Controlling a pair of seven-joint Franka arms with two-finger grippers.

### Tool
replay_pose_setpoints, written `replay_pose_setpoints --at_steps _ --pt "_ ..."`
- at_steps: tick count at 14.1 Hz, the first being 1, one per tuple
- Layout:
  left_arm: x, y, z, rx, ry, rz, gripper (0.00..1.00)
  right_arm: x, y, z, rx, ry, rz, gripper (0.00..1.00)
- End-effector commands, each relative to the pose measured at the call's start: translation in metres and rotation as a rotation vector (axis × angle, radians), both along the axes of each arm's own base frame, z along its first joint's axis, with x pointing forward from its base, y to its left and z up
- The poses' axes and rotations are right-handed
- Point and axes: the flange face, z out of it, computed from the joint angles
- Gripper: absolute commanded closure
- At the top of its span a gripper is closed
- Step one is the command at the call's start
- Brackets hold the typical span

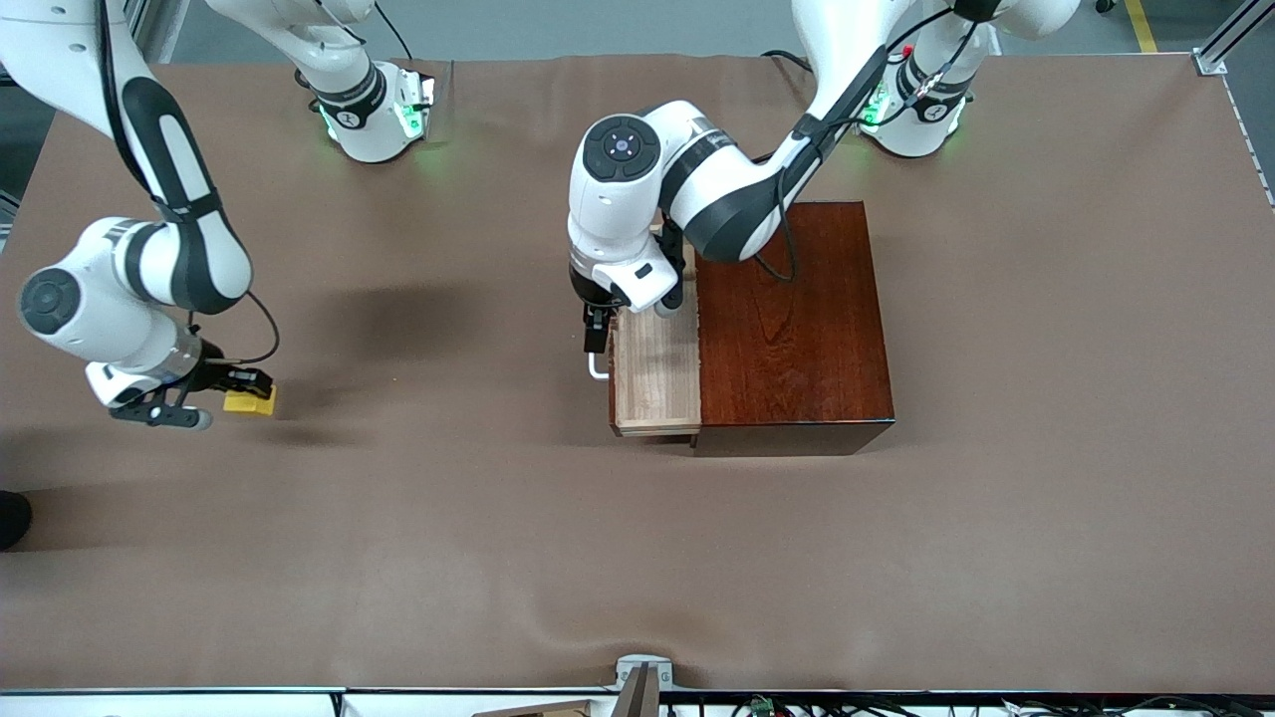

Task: Open drawer, take yellow block, close drawer
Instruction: 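Set the cube on the table while the left gripper pushes the drawer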

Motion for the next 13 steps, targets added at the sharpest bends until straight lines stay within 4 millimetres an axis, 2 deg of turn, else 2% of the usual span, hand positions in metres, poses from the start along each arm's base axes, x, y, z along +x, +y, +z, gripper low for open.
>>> replay_pose_setpoints --at_steps 1,3,5,6,7,9,10,11,13 --pt "0.002 -0.015 -0.007 -0.022 -0.031 0.043 0.00 -0.012 -0.020 -0.018 0.008 0.016 0.030 0.88" --pt "0.001 -0.015 -0.013 -0.014 -0.027 0.036 0.00 -0.014 -0.025 -0.028 0.009 0.027 0.041 0.87" --pt "0.000 -0.017 -0.021 -0.007 -0.022 0.025 0.00 -0.018 -0.032 -0.037 0.012 0.044 0.027 0.70" --pt "-0.001 -0.018 -0.026 0.000 -0.016 0.022 0.00 -0.020 -0.037 -0.038 0.013 0.047 0.017 0.38" --pt "-0.003 -0.018 -0.033 0.006 -0.010 0.020 0.00 -0.018 -0.035 -0.037 0.013 0.050 0.009 0.00" --pt "-0.003 -0.017 -0.044 0.024 0.005 0.018 0.00 -0.014 -0.031 -0.033 0.019 0.066 0.021 0.00" --pt "-0.004 -0.017 -0.047 0.028 0.010 0.019 0.00 -0.008 -0.033 -0.025 0.021 0.072 0.019 0.00" --pt "-0.005 -0.016 -0.051 0.036 0.014 0.017 0.00 0.000 -0.034 -0.012 0.028 0.092 0.019 0.00" --pt "-0.010 -0.019 -0.051 0.040 0.015 0.010 0.00 0.026 -0.032 0.033 0.056 0.176 0.028 0.00"
